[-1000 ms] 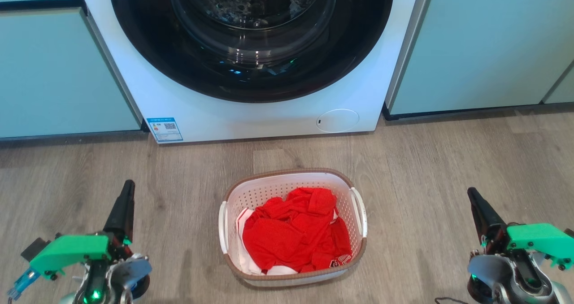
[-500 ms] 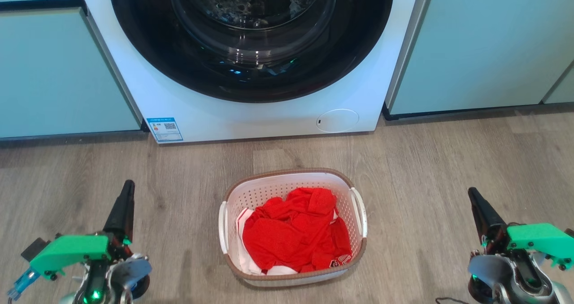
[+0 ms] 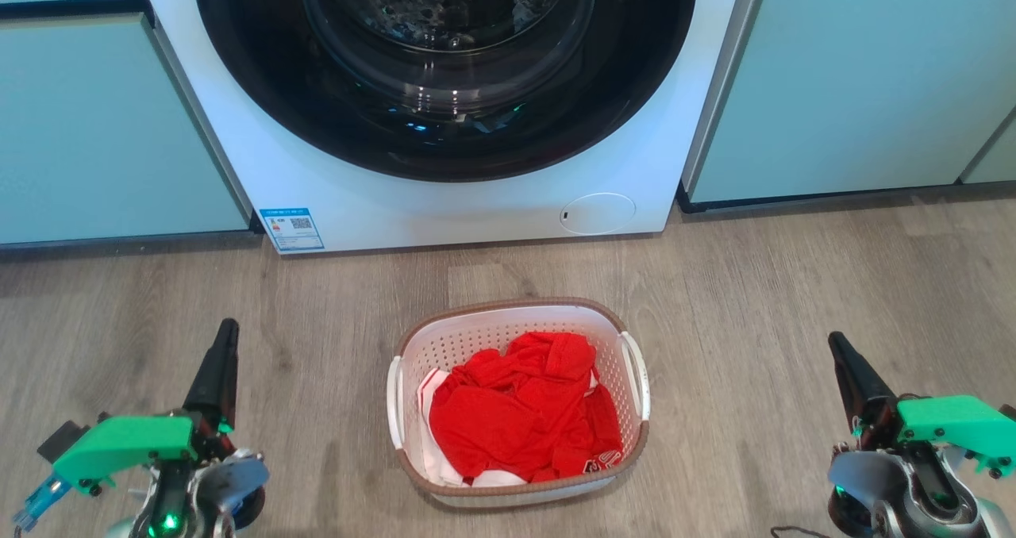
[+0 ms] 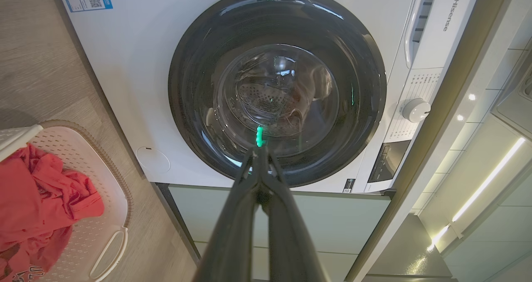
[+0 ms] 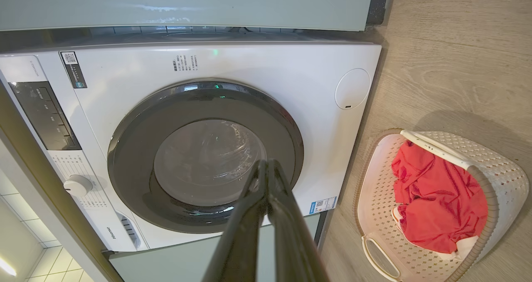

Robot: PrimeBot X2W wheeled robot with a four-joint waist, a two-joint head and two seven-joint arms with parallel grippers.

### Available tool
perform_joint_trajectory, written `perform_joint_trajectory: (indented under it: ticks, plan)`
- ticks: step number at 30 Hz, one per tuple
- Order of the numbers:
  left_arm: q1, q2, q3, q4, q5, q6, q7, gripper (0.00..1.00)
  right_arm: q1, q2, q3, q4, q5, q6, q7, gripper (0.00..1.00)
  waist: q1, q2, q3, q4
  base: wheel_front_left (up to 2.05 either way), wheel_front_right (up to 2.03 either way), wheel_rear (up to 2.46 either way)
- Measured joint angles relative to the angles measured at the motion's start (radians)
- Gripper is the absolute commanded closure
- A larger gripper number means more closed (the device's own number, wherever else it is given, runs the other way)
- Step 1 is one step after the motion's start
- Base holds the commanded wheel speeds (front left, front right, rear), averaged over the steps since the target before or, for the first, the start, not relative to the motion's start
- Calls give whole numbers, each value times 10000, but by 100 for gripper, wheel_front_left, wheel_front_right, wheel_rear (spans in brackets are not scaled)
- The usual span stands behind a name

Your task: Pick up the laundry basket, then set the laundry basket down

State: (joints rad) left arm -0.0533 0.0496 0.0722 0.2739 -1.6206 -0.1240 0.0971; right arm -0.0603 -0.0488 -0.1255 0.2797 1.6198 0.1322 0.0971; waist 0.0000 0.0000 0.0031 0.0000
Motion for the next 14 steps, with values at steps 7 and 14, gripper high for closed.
perform_joint_trajectory:
  ticks: [7, 14]
  plan:
    - [0, -10, 6, 0, 0, 0, 46, 100, 0, 6, -6, 0, 0, 0, 69, 100, 0, 0, 0, 0, 0, 0, 0]
    - [0, -15, 12, 0, 0, 0, 75, 100, 0, 38, -10, 0, -8, 0, 69, 100, 0, 0, 0, 0, 0, 0, 0]
